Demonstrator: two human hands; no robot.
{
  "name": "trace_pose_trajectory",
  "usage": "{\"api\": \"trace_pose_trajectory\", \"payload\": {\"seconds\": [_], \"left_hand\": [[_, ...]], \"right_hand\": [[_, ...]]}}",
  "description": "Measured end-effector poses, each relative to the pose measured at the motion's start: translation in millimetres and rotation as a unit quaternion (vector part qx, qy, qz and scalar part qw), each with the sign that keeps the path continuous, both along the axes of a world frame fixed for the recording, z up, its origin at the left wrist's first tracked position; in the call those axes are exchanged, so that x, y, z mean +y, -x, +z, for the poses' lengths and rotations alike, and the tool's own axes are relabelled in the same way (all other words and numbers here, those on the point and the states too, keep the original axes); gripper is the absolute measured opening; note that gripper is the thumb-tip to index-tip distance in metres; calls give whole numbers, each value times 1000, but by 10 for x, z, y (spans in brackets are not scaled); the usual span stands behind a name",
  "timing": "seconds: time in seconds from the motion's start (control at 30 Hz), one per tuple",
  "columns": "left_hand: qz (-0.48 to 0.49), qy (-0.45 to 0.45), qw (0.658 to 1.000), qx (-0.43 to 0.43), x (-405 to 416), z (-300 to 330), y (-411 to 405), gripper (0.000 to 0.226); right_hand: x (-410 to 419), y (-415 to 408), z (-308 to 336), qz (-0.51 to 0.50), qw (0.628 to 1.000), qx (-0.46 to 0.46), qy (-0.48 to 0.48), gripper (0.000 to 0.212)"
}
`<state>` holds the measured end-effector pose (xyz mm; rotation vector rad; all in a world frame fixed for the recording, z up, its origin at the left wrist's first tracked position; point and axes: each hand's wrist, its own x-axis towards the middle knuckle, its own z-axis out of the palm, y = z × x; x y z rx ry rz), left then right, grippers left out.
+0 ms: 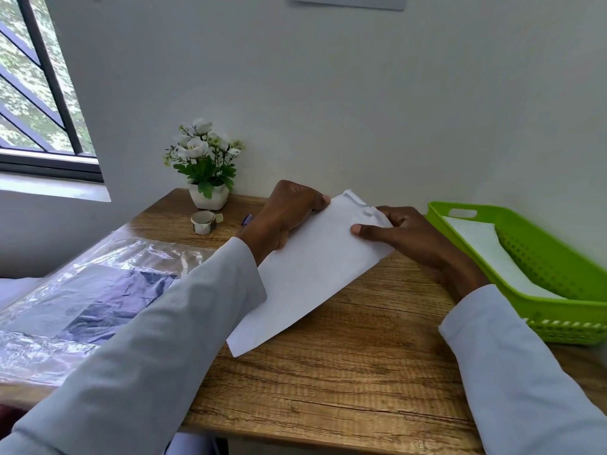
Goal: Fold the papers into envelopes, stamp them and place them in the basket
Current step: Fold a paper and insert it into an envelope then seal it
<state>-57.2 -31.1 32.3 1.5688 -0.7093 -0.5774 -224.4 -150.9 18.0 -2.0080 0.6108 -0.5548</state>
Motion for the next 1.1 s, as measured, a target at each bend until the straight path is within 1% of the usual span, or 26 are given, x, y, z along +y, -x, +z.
{"api": "trace_pose_trajectory", "payload": {"seconds": [0.1, 0.2, 0.3, 0.37, 0.43, 0.47, 0.57, 0.63, 0.7, 0.77, 0.83, 0.9, 1.0, 1.1], "left_hand": [[8, 0, 1000, 3, 11, -16, -21, 26], [19, 0, 1000, 7, 3, -38, -56, 30], [22, 1, 1000, 23, -2, -52, -93, 32], [16, -4, 1000, 21, 2, -73, -122, 23], [-12, -18, 1000, 16, 33, -83, -152, 12], [-38, -30, 999, 10, 55, -75, -167, 11], [-111, -62, 992, -19, 110, -25, -222, 20], [-128, -48, 990, -18, 94, 4, -247, 21], [-129, -12, 992, -1, 55, 3, -249, 21], [-138, 28, 989, 40, 4, -38, -235, 25], [-149, 57, 983, 92, -31, -112, -207, 30], [-143, 74, 980, 117, -69, -190, -190, 28], [-101, 115, 977, 149, -104, -284, -154, 18], [-67, 129, 973, 182, -137, -373, -126, 16]], "right_hand": [[7, 60, 36, 21, 999, -16, -39, 28], [1, 80, 57, -21, 997, -67, -43, 21], [-43, 68, 46, -81, 993, -85, 16, 10], [-66, 60, 39, -99, 989, -107, 39, 5], [-73, 50, 34, -98, 985, -142, 30, 6], [-72, 43, 36, -96, 982, -159, 23, 7], [-86, 17, 55, -91, 976, -197, 6, 8], [-106, -3, 86, -78, 975, -208, -17, 13], [-117, -29, 108, -57, 974, -211, -55, 23], [-114, -63, 94, -42, 970, -217, -104, 35], [-91, -108, 36, -40, 962, -222, -153, 38], [-74, -153, -39, -47, 950, -234, -203, 36], [-60, -188, -114, -46, 936, -235, -260, 30], [-65, -181, -142, -35, 940, -212, -264, 18]]}}
